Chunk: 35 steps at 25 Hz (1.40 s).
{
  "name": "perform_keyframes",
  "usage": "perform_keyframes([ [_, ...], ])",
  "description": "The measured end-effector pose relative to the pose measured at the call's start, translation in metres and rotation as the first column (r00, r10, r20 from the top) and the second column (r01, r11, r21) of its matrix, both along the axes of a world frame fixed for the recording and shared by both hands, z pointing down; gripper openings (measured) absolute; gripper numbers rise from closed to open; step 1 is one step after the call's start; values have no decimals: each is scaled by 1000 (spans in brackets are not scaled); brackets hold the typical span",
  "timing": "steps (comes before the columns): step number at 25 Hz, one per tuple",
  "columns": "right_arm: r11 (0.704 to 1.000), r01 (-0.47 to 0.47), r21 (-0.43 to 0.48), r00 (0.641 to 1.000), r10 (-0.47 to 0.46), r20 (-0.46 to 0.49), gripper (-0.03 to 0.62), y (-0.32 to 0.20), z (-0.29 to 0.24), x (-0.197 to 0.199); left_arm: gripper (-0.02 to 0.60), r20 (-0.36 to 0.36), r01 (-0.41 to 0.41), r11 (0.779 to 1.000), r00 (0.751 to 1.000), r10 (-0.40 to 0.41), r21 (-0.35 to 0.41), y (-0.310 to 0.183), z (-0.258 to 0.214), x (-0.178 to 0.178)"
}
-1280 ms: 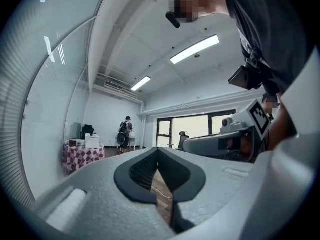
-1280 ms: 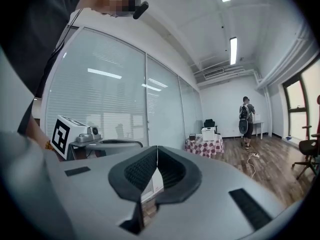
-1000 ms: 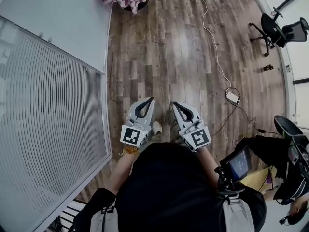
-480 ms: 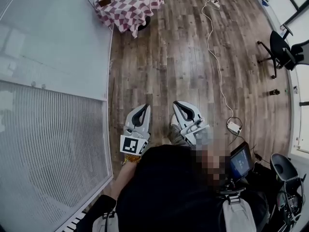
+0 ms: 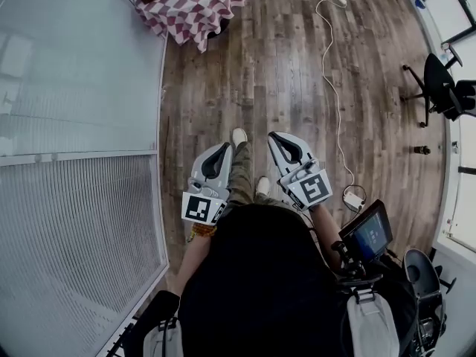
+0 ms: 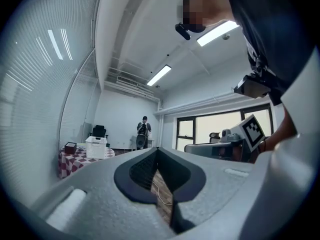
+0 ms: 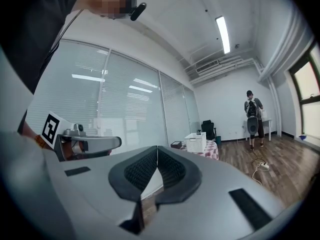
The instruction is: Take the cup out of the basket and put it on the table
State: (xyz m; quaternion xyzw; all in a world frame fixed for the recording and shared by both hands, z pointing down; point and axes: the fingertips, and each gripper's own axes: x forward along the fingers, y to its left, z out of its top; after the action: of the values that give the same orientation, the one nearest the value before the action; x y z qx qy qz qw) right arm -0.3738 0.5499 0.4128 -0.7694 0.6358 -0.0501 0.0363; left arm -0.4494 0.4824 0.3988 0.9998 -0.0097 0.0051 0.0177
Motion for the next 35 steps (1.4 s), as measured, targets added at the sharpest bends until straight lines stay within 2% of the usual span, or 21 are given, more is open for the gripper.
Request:
perform_keyframes([
  [4,1000,2,-29,1000,-2,-3,12,-48,6,48,6,1,-2,999,1000,2,-41,-54,17,56],
  [7,998,-5,-61,1000,6,2,12,-92,1,98,6,17,-40,998,999,41,-55,-95,22,118],
  [10,998,-14,-62,1000,16,25,12,-141,-15,145,6,50,-124,992,991,125,-30,-130,19,174],
  [13,998,-5,-69,1000,7,28,12,-190,-19,184,6,54,-209,978,976,210,-9,-162,9,222],
  [17,999,-7,-53,1000,7,11,12,-257,-21,240,6,52,-252,968,967,250,21,-217,7,287],
  [20,998,8,-59,999,-5,44,11,-296,-18,271,6,26,-232,973,973,231,22,-256,0,326],
  [27,995,79,-58,992,-72,101,12,-386,14,372,6,84,-143,990,986,144,-19,-340,29,420],
  [31,988,151,-41,984,-146,103,12,-446,24,456,6,161,-84,996,983,84,-7,-394,51,486],
  [35,975,216,-40,973,-212,91,12,-496,13,552,6,176,-13,1000,984,16,-17,-437,40,559],
])
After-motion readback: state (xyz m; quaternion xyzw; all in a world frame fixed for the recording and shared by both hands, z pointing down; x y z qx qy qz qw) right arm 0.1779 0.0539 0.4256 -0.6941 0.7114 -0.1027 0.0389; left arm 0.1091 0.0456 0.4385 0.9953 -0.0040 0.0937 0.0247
